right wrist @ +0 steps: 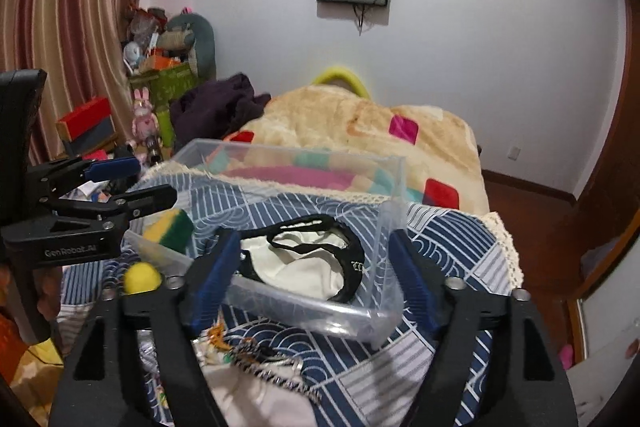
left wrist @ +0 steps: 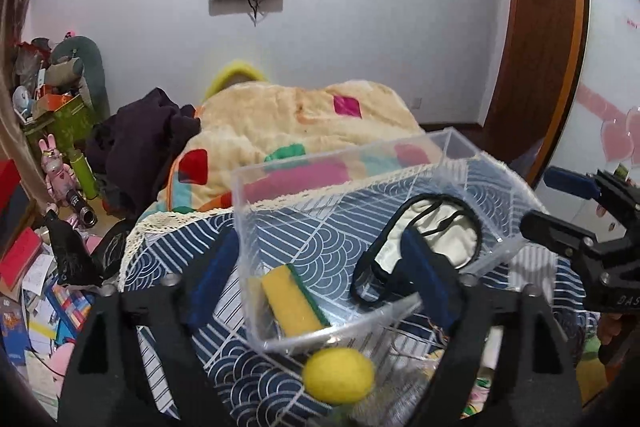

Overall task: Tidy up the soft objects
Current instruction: 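Drop the sponge and bra into the clear box with both tools, then grasp the silver mesh pouch with the left tool while the right tool grasps the beaded bracelet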

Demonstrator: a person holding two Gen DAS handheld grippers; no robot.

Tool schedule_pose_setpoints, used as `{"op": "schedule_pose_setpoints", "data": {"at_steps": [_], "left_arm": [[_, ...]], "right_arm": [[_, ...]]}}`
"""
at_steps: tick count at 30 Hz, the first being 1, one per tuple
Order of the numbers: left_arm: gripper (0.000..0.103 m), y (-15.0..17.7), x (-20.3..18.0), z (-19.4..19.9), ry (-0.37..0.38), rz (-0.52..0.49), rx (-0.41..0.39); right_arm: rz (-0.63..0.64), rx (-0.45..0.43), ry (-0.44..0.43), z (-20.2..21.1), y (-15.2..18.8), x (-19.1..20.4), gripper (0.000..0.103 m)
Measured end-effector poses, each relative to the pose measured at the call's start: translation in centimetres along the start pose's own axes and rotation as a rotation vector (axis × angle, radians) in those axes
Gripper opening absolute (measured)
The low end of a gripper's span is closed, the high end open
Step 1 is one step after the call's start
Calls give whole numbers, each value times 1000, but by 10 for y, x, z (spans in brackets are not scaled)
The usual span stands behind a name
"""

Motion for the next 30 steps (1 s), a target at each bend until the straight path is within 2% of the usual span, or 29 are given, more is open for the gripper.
{"op": "schedule_pose_setpoints", "data": {"at_steps": [6,14,20,21,22,23,24,27,30], "left_arm": [[98,12,0,35,9,10,-21],[99,59,-18,51,46,-9,53],[99,83,-34,48,78,-4,87],[99,87,-36,46,81,-4,96],[99,91,-38,43,84,-2,106],[99,94,-38,41,86,-2,114],[99,97,-40,38,91,-1,127],[98,103,-41,32,101,-4,143],[89,110,-44,29,116,-4,156]], "right_arm": [[14,-15,-12,24,13,7,81],[14,52,-32,28,56,16,81],[-21,78,-32,12,62,9,80],[-24,82,-26,10,64,10,74],[-24,91,-25,7,65,9,63],[-26,112,-34,2,67,9,58],[-27,127,-42,-2,69,8,48],[-24,150,-62,-9,75,9,34],[-35,146,-68,-9,76,7,17]]}}
Point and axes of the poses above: each gripper's, at about its wrist camera, not at the fingertips, and z roughly against the way its jaws point, x to its left, y to its underside, the point moved 7 cm from there along -z, roughly the way its jaws point, and after that the axes turned 6 degrees about -x, right-handed, at the moved point
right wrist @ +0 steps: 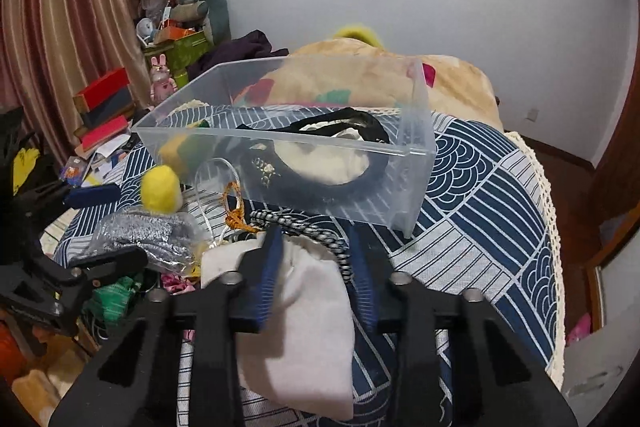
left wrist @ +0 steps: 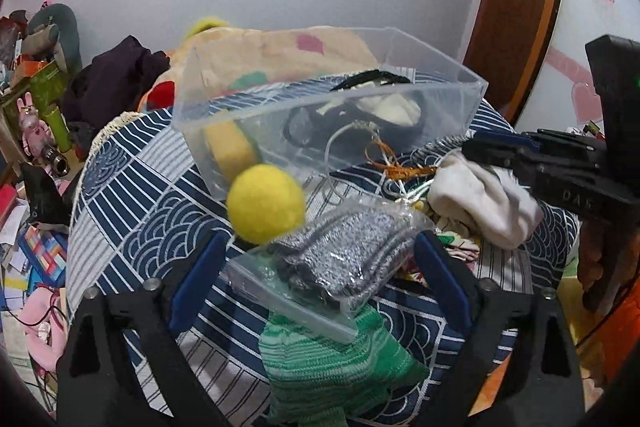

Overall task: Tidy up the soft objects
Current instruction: 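Grasp the silver mesh pouch with the left tool while the right tool grasps the beaded bracelet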

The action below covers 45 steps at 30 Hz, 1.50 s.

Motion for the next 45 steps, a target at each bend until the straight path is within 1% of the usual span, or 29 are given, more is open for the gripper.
{"op": "schedule_pose_setpoints", "data": {"at_steps": [1,2,3,4,6,7,9,10,11,14,19,25,27,33,36,40,45], "left_arm": [[82,2,-1,-1,8,1,6],[78,3,-2,-2,12,3,9],[76,4,-3,-2,13,4,5],[72,3,-2,-2,14,4,2],[64,4,-4,-1,25,3,2],[57,4,-4,0,27,1,2],[50,3,-6,3,24,-12,-7],[44,3,-7,5,23,-16,-12],[41,3,-7,7,23,-18,-15],[34,0,-5,17,25,-15,-36],[32,-14,-2,38,29,0,-92],[31,-40,3,61,25,4,-167],[31,-50,5,69,19,6,-200],[31,-80,16,78,-12,17,-275],[31,-95,25,74,-31,33,-303],[31,-108,36,61,-68,31,-315],[31,-115,44,32,-72,46,-277]], "right_arm": [[0,-2,1,1,0,-1,14],[-1,-11,3,2,0,-1,14],[-1,-18,5,3,-1,-1,12],[2,-28,15,6,-2,-2,9],[4,-47,27,10,-5,-3,8],[1,-58,29,13,-7,-4,7],[-1,-84,36,19,-11,-5,7],[1,-94,38,22,-13,-5,7],[4,-103,45,24,-15,-6,7],[12,-129,59,31,-20,-6,7],[6,-178,62,48,-29,-7,7],[1,-249,60,68,-48,-4,7],[3,-273,60,74,-54,-2,7],[-4,-341,54,84,-77,0,7],[-8,-361,49,80,-87,1,7],[-25,-363,31,65,-96,4,7],[-34,-337,30,45,-98,6,7]]}}
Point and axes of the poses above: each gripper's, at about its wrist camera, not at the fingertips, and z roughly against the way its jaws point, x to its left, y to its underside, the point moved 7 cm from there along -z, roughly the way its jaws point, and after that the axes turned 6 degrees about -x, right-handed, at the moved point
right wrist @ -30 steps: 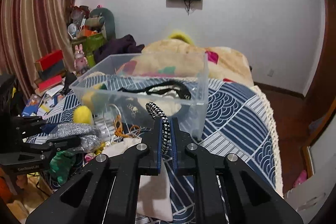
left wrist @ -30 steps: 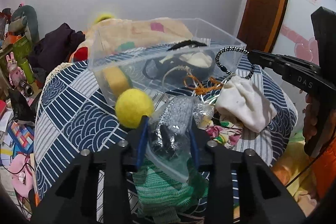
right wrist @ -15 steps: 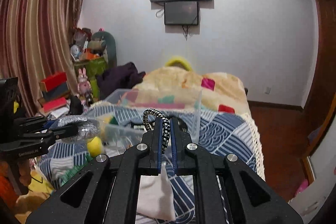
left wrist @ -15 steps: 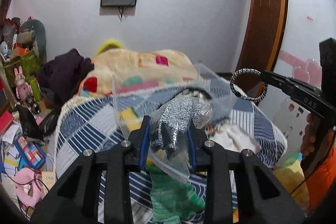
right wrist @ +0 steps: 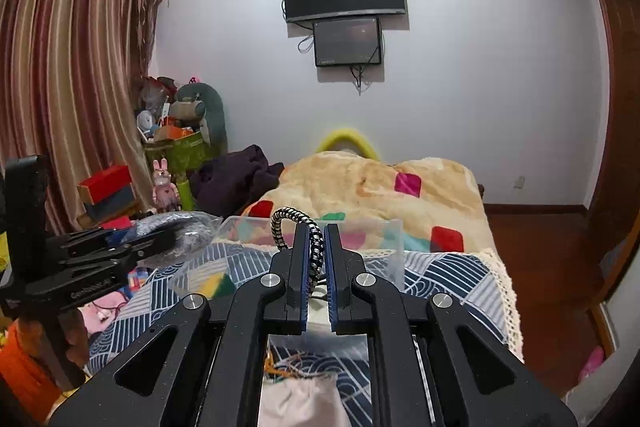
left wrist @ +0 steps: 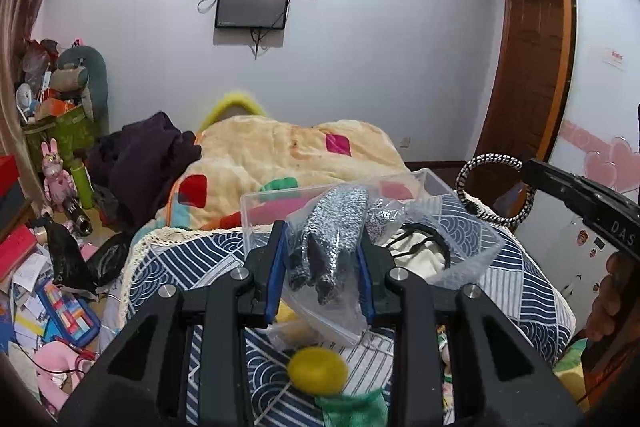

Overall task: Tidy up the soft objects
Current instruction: 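Grasp the silver mesh pouch with the left tool while the right tool grasps the beaded bracelet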

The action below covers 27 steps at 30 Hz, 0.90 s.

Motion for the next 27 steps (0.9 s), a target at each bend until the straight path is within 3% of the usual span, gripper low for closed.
{"op": "schedule_pose_setpoints", "data": {"at_steps": [15,21,27], "left_arm": [[31,31,-14,-87,11,-20,171],[31,44,-19,-100,15,-40,238],[40,46,-22,-93,37,-38,251]], "right_arm": [[-1,178,20,-52,38,-16,7],[16,239,42,-56,53,-18,7],[25,271,36,-56,54,-21,8]]}}
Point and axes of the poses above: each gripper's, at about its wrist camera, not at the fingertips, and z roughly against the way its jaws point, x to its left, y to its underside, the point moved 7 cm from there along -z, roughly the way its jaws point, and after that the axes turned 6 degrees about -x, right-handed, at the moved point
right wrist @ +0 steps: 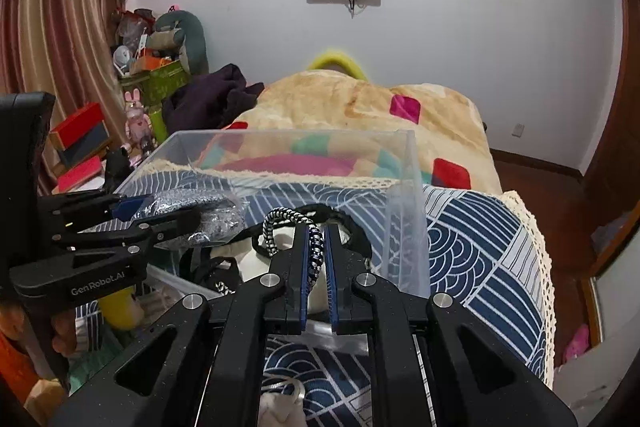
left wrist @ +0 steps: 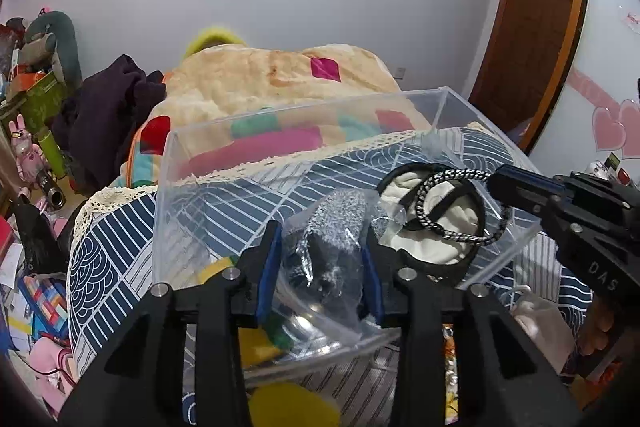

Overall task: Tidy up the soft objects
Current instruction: 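Grasp the silver mesh pouch with the left tool while the right tool grasps the beaded bracelet, then release the pouch and bracelet into the clear box with both tools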

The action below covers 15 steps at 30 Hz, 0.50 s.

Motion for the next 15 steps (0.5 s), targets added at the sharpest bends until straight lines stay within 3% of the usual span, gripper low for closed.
{"op": "schedule_pose_setpoints", "data": {"at_steps": [2,7,15], "left_arm": [[50,0,-1,6,1,-5,-11],[62,-4,-5,27,16,-10,-51],[78,-15,-8,69,23,-12,-140]], "right_arm": [[2,4,2,2,0,0,12],[3,-28,12,15,-1,-2,48],[16,-112,31,45,-13,-1,71]]}}
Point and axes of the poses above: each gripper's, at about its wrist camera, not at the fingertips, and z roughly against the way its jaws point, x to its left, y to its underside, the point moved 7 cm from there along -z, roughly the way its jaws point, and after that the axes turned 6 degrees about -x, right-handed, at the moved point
